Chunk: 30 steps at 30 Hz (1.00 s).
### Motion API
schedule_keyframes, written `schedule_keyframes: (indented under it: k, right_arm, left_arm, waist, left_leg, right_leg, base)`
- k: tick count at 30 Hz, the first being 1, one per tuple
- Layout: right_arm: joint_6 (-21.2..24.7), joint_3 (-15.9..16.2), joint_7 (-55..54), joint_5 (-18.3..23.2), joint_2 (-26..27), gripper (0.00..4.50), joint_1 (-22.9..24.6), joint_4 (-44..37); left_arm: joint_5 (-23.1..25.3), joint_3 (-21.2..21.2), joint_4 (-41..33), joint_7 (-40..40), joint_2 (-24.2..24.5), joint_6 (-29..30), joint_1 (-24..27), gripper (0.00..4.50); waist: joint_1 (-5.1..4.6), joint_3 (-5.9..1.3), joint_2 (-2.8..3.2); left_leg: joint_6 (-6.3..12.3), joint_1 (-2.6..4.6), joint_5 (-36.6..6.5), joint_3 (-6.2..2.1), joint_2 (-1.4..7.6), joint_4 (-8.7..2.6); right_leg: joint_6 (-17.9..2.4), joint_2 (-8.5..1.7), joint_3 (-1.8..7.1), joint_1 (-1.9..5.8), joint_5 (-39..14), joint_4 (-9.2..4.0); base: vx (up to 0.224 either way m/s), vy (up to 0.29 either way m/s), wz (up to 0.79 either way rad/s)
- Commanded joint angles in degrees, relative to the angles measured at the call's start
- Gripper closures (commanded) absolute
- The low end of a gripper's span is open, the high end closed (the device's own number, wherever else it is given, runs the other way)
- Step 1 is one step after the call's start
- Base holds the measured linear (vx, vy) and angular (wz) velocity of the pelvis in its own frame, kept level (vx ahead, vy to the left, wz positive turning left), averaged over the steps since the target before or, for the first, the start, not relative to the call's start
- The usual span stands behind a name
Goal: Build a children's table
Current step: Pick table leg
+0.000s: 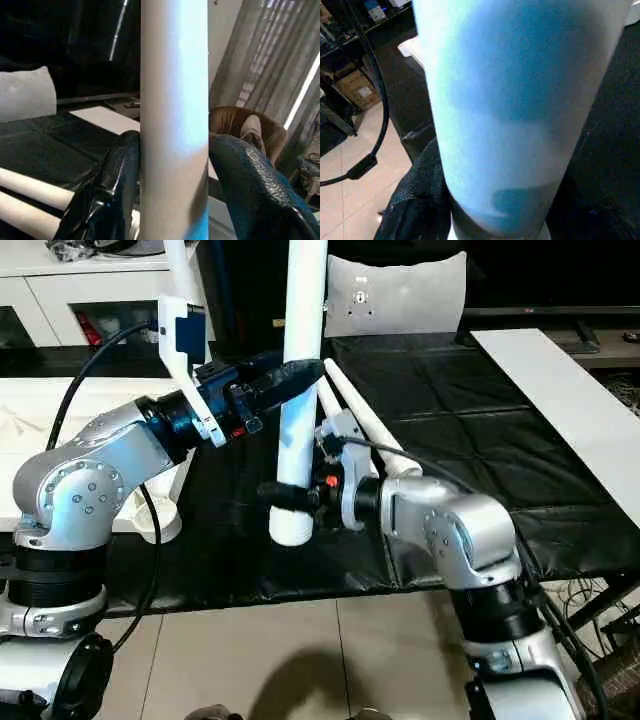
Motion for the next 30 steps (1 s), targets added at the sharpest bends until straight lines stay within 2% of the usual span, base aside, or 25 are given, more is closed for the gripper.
schedule_keyframes:
  k: [1, 5, 6, 7, 8, 9, 12, 16, 17, 18, 19, 20, 21, 22, 23, 24, 25, 26, 29, 30]
  right_arm:
    - [-0.69, 0.65, -0.75, -1.16, 0.03, 2.57, 0.33, -0.46]
    - [-2.23, 1.09, -1.29, -2.11, 0.88, 2.57, 0.86, -0.39]
    - [-2.41, 1.13, -1.33, -2.20, 0.96, 2.57, 0.87, -0.37]
    - [-3.18, 1.17, -1.67, -2.50, 1.49, 2.57, 0.85, -0.29]
    - [-3.66, 1.13, -1.87, -2.67, 1.82, 2.57, 0.84, -0.25]
    - [-4.41, 1.10, -2.10, -2.95, 2.16, 2.57, 0.85, -0.23]
    - [-5.92, 0.78, -2.87, -3.47, 2.87, 2.57, 1.05, -0.23]
    - [-10.35, -1.00, -5.08, -4.43, 4.24, 2.57, 3.08, -1.63]
    - [-11.26, -1.45, -5.44, -4.63, 4.57, 2.57, 3.61, -2.06]
    - [-12.39, -3.11, -6.37, -3.97, 5.69, 2.57, 5.27, -3.44]
    - [-12.39, -3.11, -6.37, -3.97, 5.69, 2.58, 5.27, -3.44]
    - [-14.15, -3.41, -6.30, -4.21, 5.92, 2.58, 6.16, -4.30]
    - [-14.98, -4.06, -7.10, -4.21, 6.32, 2.58, 7.49, -5.76]
    - [-15.50, -4.38, -7.65, -4.28, 6.54, 2.58, 8.41, -6.78]
    - [-15.78, -5.18, -8.62, -3.93, 6.96, 2.58, 9.84, -8.35]
    - [-15.81, -5.70, -9.21, -3.62, 7.24, 2.58, 10.66, -9.22]
    - [-15.82, -6.34, -9.97, -3.39, 7.51, 2.58, 11.77, -10.35]
    - [-15.45, -7.56, -12.40, -3.38, 7.98, 2.58, 14.50, -12.95]
    - [-14.66, -8.48, -16.03, -5.18, 8.17, 2.58, 17.57, -15.89]
    - [-14.34, -8.75, -17.54, -6.21, 8.21, 2.58, 18.47, -16.77]
  left_arm:
    - [-2.67, -0.15, -3.85, -2.40, -0.52, -1.04, -0.43, 1.95]
    - [-7.42, 0.06, -6.74, -4.23, -1.86, 0.89, -0.26, 1.95]
    - [-7.61, -0.01, -6.85, -4.30, -1.91, 1.05, -0.22, 1.95]
    - [-7.97, -0.33, -7.16, -4.47, -2.11, 1.37, 0.00, 1.95]
    - [-7.76, -0.38, -7.16, -4.58, -2.21, 1.25, 0.12, 1.95]
    - [-7.48, -0.15, -6.91, -4.64, -2.33, 0.79, 0.18, 1.95]
    - [-7.39, 1.22, -6.20, -4.01, -2.73, -0.55, 0.13, 1.95]
    - [-11.38, 6.64, -6.79, -0.92, -3.90, -1.80, -0.24, 1.95]
    - [-12.06, 7.45, -7.00, -0.27, -3.97, -1.68, -0.25, 1.95]
    - [-12.48, 8.68, -7.42, 0.80, -4.01, -1.95, 0.10, 1.95]
    - [-12.48, 8.68, -7.42, 0.80, -4.01, -1.95, 0.10, 1.95]
    - [-11.94, 8.85, -7.64, 1.28, -3.68, -1.91, 0.42, 1.95]
    - [-11.23, 8.95, -7.92, 1.57, -3.09, -1.54, 1.32, 1.95]
    - [-10.77, 8.96, -8.20, 1.72, -2.67, -1.20, 2.03, 1.95]
    - [-9.10, 8.80, -8.11, 2.64, -2.03, -1.19, 3.25, 1.95]
    - [-8.12, 8.70, -8.01, 3.21, -1.69, -1.25, 3.96, 1.95]
    - [-6.83, 8.74, -7.74, 4.23, -1.47, -1.54, 4.92, 1.95]
    - [-2.18, 8.01, -6.95, 7.68, 0.09, -2.84, 7.81, 1.95]
    - [2.44, 6.66, -8.09, 10.52, 2.64, -2.60, 12.90, 1.95]
    - [4.54, 5.62, -9.18, 11.08, 3.71, -2.88, 15.03, 1.95]
  waist:
    - [0.27, -4.10, -0.55]
    - [0.23, -3.99, -0.48]
    - [0.16, -3.96, -0.51]
    - [0.17, -3.94, -0.21]
    - [0.05, -3.88, -0.33]
    - [0.03, -3.85, -0.08]
    - [0.02, -3.92, -0.06]
    - [0.24, -4.01, 0.26]
    - [0.28, -4.06, 0.12]
    - [0.29, -4.06, 0.44]
    - [0.22, -4.05, 0.34]
    - [0.12, -3.98, 0.41]
    - [0.13, -3.91, 1.59]
    - [0.01, -3.80, 1.07]
    - [-0.17, -3.78, 1.22]
    - [-0.23, -3.69, 1.03]
    - [-0.15, -3.89, 1.71]
    - [-0.32, -3.84, 1.72]
    - [-0.65, -3.68, 1.82]
    - [-0.85, -3.75, 1.18]
  left_leg:
    - [-0.86, 0.20, -5.54, 1.15, 0.34, -3.44]
    - [-0.79, 0.12, -5.81, 1.21, 0.23, -3.42]
    - [-0.76, 0.16, -6.13, 1.25, 0.23, -3.42]
    - [-0.80, 0.17, -6.39, 1.19, 0.24, -3.43]
    - [-0.81, 0.15, -6.89, 1.25, 0.18, -3.44]
    - [-0.91, 0.19, -7.41, 1.23, 0.20, -3.46]
    - [-1.31, 0.22, -7.55, 1.12, 0.25, -3.57]
    - [-1.60, 0.17, -7.13, 1.04, 0.21, -3.54]
    - [-1.84, 0.15, -7.03, 1.06, 0.28, -3.51]
    - [-1.80, 0.13, -7.23, 1.00, 0.22, -3.56]
    - [-1.67, 0.12, -7.51, 1.03, 0.23, -3.56]
    - [-1.48, 0.15, -8.15, 0.98, 0.13, -3.64]
    - [-1.59, 0.29, -9.15, 0.88, 0.12, -3.61]
    - [-1.45, 0.37, -9.86, 0.99, 0.23, -3.73]
    - [-1.36, 0.34, -10.06, 0.92, 0.26, -3.81]
    - [-1.18, 0.23, -10.08, 0.92, 0.19, -3.85]
    - [-1.08, 0.24, -9.23, 0.89, 0.02, -3.70]
    - [-0.96, 0.17, -8.98, 0.92, 0.05, -3.67]
    - [-1.37, 0.12, -9.82, 0.85, 0.04, -4.06]
    - [-1.45, 0.00, -9.78, 0.90, -0.03, -4.10]
  right_leg:
    - [-11.01, -2.72, 1.80, 3.87, -7.28, -4.12]
    - [-11.28, -2.67, 1.78, 3.81, -7.46, -4.14]
    - [-11.15, -2.63, 1.79, 3.76, -7.88, -4.19]
    - [-11.05, -2.63, 1.78, 3.72, -8.27, -4.18]
    - [-10.76, -2.61, 1.77, 3.66, -9.25, -4.39]
    - [-10.46, -2.60, 1.78, 3.59, -9.99, -4.58]
    - [-10.16, -2.55, 1.75, 3.63, -9.88, -4.49]
    - [-10.75, -2.59, 1.73, 3.66, -7.96, -4.26]
    - [-11.23, -2.65, 1.76, 3.69, -6.88, -4.17]
    - [-11.38, -2.53, 1.70, 3.75, -6.24, -4.16]
    - [-11.40, -2.51, 1.72, 3.75, -6.04, -4.16]
    - [-11.18, -2.44, 1.60, 3.84, -6.83, -4.25]
    - [-10.66, -2.49, 1.59, 3.61, -8.32, -4.23]
    - [-10.11, -2.45, 1.61, 3.54, -9.26, -4.76]
    - [-9.47, -2.41, 1.64, 3.66, -9.59, -4.81]
    - [-9.26, -2.36, 1.60, 3.67, -10.03, -4.74]
    - [-8.79, -2.39, 1.62, 3.72, -10.46, -4.60]
    - [-8.36, -2.35, 1.64, 3.60, -11.06, -4.86]
    - [-5.63, -2.22, 1.60, 3.46, -14.93, -5.26]
    - [-5.22, -2.13, 1.61, 3.51, -15.43, -5.33]
  base:
    - [0.000, 0.000, 0.00]
    - [0.000, 0.000, 0.00]
    - [0.000, 0.000, 0.00]
    - [0.000, 0.000, 0.00]
    - [0.000, 0.000, 0.00]
    - [0.000, 0.000, 0.00]
    - [0.000, 0.000, 0.00]
    - [0.000, 0.000, 0.00]
    - [0.000, 0.000, 0.00]
    - [0.000, 0.000, 0.00]
    - [0.000, 0.000, 0.00]
    - [0.000, 0.000, 0.00]
    - [0.000, 0.000, 0.00]
    - [0.000, 0.000, 0.00]
    - [0.000, 0.000, 0.00]
    - [0.000, 0.000, 0.00]
    - [0.000, 0.000, 0.00]
    - [0.000, 0.000, 0.00]
    - [0.000, 0.000, 0.00]
    - [0.000, 0.000, 0.00]
